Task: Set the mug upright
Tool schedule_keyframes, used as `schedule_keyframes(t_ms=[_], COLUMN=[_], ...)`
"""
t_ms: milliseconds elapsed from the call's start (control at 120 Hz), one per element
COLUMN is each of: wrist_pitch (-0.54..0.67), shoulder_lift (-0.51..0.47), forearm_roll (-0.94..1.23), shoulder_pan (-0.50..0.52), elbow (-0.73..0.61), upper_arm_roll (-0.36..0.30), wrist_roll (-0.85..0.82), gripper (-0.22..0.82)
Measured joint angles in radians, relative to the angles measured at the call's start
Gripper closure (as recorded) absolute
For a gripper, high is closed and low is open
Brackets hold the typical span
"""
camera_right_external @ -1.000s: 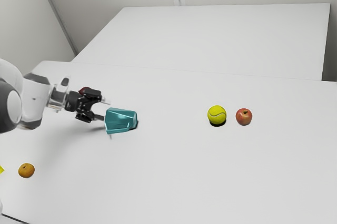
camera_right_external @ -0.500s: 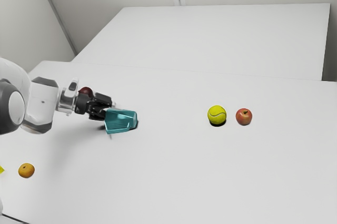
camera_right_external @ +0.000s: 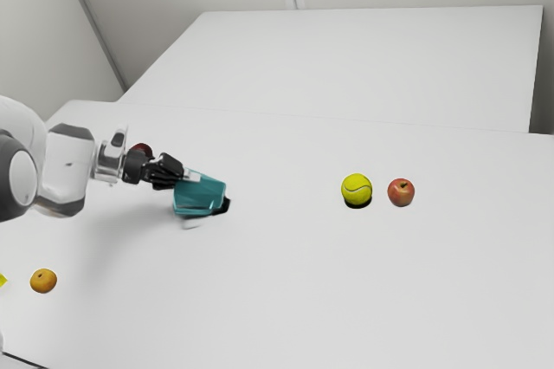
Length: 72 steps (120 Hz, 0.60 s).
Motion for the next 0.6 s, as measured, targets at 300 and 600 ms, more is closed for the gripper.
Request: schedule_keyframes(t_ms=[300, 600], wrist_pitch=[0.069, 0.194], shoulder_lift=[-0.094, -0.061], forearm_roll=[0.370, 1.265], shoulder_pan=[-0.057, -0.092], elbow=[0.147, 0.258], upper_arm_roll=[-0.092, -0.202], wrist_roll=[-0.071, -0.393], gripper=[0.77, 0.78])
